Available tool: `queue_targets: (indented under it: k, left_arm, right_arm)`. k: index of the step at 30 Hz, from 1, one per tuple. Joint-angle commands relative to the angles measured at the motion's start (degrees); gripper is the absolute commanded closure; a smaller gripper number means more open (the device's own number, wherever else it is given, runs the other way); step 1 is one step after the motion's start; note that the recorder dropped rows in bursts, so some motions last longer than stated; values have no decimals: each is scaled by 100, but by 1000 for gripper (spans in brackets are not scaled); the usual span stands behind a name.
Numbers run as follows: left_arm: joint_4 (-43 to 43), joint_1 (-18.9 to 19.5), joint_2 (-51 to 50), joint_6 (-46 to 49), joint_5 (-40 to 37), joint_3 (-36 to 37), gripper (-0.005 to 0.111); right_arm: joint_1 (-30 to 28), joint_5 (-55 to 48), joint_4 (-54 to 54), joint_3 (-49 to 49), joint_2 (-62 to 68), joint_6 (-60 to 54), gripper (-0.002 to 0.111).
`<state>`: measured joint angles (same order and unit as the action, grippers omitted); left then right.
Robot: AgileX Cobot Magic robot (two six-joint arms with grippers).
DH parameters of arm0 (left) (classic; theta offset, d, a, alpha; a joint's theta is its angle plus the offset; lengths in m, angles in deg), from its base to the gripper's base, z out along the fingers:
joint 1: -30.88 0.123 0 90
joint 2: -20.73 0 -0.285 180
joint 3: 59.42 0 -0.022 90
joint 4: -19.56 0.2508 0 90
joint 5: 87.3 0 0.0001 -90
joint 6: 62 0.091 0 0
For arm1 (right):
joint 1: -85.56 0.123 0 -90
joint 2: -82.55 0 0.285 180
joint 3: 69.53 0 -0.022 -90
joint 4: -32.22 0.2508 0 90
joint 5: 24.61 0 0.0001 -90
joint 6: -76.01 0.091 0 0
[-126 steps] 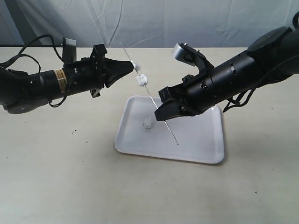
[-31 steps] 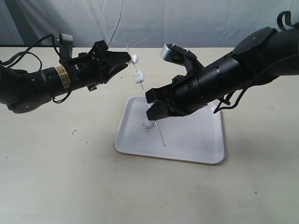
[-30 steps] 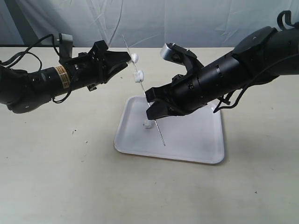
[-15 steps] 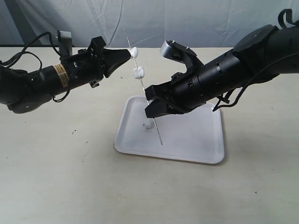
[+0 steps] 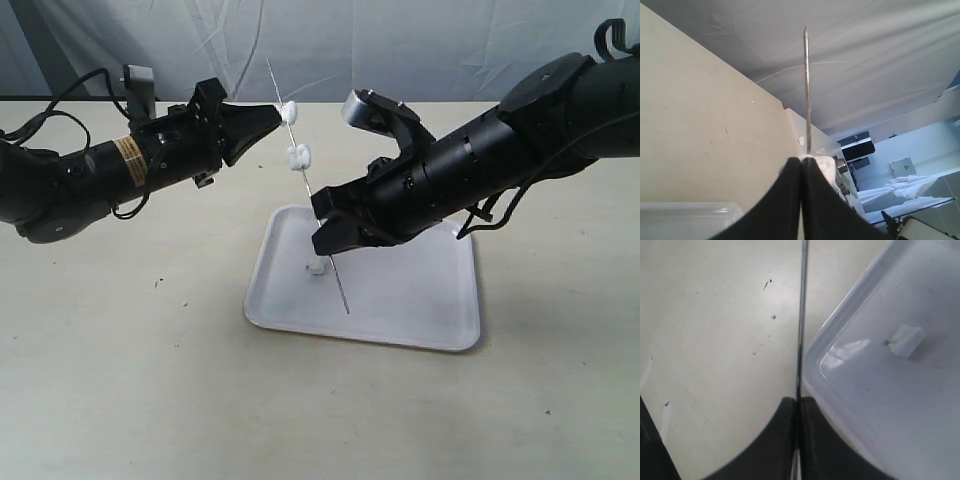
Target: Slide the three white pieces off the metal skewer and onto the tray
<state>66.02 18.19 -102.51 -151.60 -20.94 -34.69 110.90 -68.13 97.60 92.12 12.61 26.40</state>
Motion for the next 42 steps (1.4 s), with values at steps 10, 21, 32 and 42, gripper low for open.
queue_targets:
  k: [10, 21, 32, 42]
  left_arm:
    - [-923, 4, 46, 26, 8, -29, 107]
    - [85, 43, 46, 325, 97, -29, 103]
    - [983, 851, 46, -853, 360, -29, 71]
    - [1090, 521, 46, -631, 360, -29, 71]
  right_arm:
    - [2, -538, -85, 35, -47, -71, 109]
    - [2, -46, -196, 35, -47, 20, 109]
    - [-1151, -2002, 200, 445, -47, -66, 109]
    - [-1158, -2644, 662, 448, 522, -440, 109]
